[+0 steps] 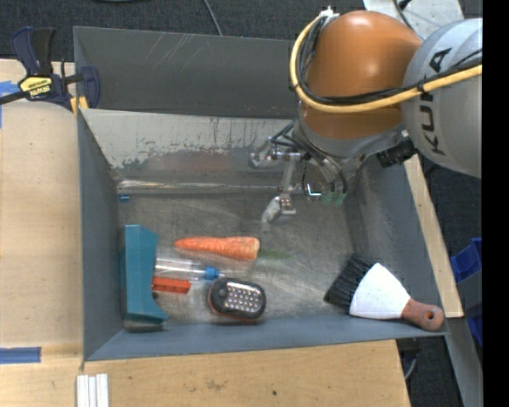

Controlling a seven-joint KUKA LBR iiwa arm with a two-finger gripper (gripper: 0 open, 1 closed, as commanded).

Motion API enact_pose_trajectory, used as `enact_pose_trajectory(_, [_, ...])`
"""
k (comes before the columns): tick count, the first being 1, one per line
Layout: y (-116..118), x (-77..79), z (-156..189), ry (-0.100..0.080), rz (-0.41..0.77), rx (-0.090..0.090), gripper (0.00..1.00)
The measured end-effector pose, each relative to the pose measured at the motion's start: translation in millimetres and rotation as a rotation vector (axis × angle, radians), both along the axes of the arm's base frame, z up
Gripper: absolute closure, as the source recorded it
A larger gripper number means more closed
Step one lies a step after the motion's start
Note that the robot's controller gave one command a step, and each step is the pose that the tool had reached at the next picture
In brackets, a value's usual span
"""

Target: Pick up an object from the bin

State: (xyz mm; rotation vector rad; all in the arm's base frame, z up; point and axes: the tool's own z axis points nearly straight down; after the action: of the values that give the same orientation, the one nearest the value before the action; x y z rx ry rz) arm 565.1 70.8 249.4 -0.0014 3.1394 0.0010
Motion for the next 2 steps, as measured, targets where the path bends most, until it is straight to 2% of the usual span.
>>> enact_pose_trajectory(1, [0, 0.4, 1, -0.001, -0.001, 0.000, 0.00])
enact_pose_trajectory(2, [17, 1.2, -52, -0.007, 0.018, 0.000, 0.00])
